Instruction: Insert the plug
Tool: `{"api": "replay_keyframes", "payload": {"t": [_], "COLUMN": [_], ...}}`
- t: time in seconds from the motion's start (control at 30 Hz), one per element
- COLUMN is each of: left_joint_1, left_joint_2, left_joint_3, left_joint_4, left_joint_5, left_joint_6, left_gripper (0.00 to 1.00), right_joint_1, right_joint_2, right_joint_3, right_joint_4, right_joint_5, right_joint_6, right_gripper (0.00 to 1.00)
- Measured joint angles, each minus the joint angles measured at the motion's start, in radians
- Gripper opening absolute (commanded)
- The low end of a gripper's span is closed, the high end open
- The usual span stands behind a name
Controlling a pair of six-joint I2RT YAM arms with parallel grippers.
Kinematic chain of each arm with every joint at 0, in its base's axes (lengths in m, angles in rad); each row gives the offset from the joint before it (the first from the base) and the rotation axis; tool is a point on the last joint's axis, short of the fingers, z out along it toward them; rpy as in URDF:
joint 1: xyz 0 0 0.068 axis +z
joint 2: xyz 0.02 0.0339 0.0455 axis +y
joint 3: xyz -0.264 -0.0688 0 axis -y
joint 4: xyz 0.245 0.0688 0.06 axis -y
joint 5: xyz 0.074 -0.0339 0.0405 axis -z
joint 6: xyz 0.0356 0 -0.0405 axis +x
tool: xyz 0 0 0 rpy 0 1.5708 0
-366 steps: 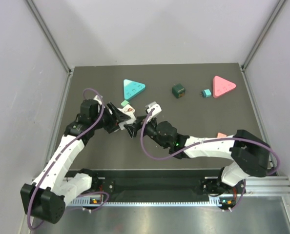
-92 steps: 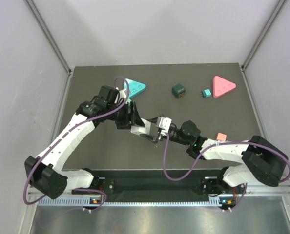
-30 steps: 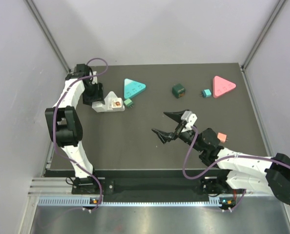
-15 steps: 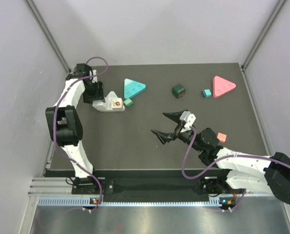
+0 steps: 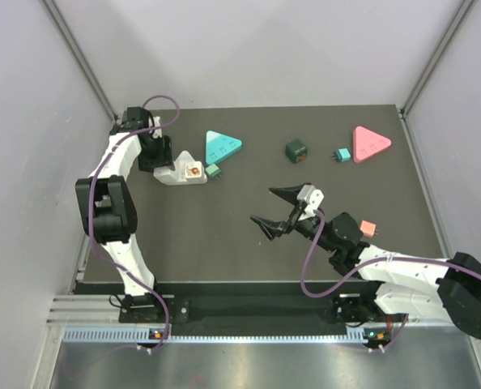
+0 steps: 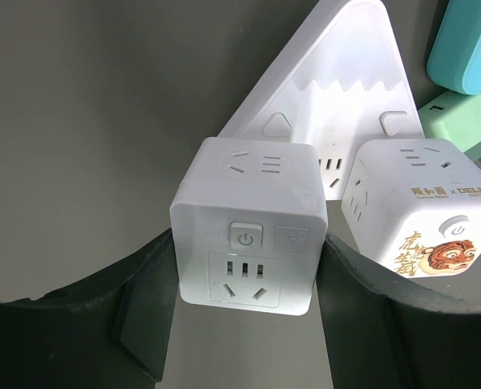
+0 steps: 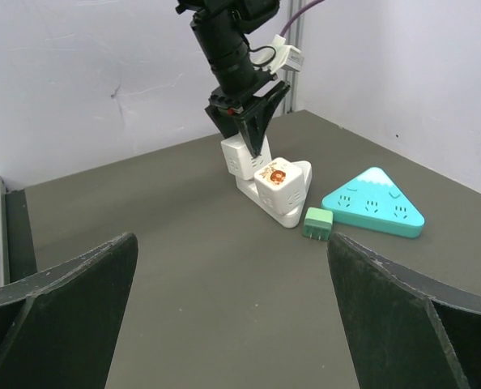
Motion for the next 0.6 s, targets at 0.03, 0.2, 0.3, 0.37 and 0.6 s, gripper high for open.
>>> {"api": "replay_keyframes", "payload": {"t": [0.03, 0.2, 0.3, 0.37, 0.6], "left_joint_1": [0.0, 0.0, 0.0, 0.0, -0.011], "left_joint_2": [0.0, -0.029, -0.049, -0.058, -0.06], "left_joint_3": [-0.004, -0.059, -0.095, -0.109, -0.116], "left_joint_4": [0.004, 0.062, 0.101, 0.117, 0.134], "left_joint_5": [0.001, 0.01, 0.01, 0.008, -0.018], "left_joint_6": [0.0, -0.001, -0.005, -0.008, -0.021], "left_gripper": [0.0, 0.0, 0.0, 0.0, 0.0], "right_joint_1": [0.0, 0.0, 0.0, 0.0, -0.001], "right_joint_2": [0.001, 0.013, 0.016, 0.016, 0.019], "right_joint_3": [0.0, 0.0, 0.0, 0.0, 0.0], "right_joint_4": [0.0, 0.0, 0.0, 0.0, 0.0], "right_joint_5": [0.0, 0.0, 0.0, 0.0, 0.0], "right_joint_6": [0.0, 0.0, 0.0, 0.0, 0.0], "right_gripper": [1.0, 1.0, 1.0, 1.0, 1.0]}}
